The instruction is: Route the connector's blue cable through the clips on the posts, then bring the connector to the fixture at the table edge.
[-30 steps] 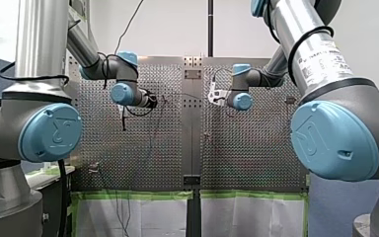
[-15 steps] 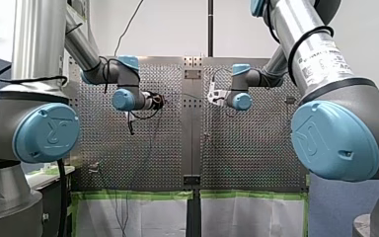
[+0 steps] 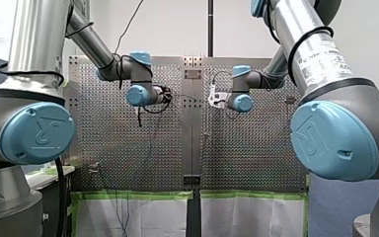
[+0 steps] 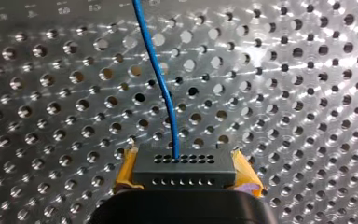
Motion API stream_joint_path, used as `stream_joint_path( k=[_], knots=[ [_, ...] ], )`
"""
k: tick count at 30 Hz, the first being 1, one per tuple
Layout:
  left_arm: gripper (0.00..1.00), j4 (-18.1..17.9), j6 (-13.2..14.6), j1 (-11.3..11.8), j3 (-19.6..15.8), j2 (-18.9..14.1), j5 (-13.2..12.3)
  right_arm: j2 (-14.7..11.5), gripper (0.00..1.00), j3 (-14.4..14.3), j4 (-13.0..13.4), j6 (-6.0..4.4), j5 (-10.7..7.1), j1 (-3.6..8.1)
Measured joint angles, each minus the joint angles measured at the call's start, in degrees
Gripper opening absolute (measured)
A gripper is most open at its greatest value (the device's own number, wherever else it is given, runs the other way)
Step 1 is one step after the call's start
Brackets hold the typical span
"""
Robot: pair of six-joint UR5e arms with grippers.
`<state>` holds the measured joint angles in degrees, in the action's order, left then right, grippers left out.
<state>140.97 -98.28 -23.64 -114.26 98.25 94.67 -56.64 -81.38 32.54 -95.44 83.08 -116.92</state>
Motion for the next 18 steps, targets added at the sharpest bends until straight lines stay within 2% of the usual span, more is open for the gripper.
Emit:
stream_joint_path(
  k=[4, 7, 13, 18],
  knots=[
    [1.0, 1.74, 1.74, -1.73, 1.74, 1.73, 1.74, 0.06, 0.0, -0.24, -0.43, 0.9, 0.09, 0.1],
    [1.0, 3.23, 3.22, -3.22, 3.22, 2.82, 3.22, 0.07, 0.0, -0.31, -0.55, 1.16, 0.13, 0.13],
    [1.0, 5.95, 6.19, -6.19, 6.2, 3.35, 6.19, 0.14, 0.0, -0.33, -1.12, 1.78, 0.15, 0.15],
    [1.0, 6.43, 8.32, -8.3, 8.34, 3.38, 8.32, 0.17, 0.0, -0.34, -1.23, 2.03, 0.16, 0.15]
  ],
)
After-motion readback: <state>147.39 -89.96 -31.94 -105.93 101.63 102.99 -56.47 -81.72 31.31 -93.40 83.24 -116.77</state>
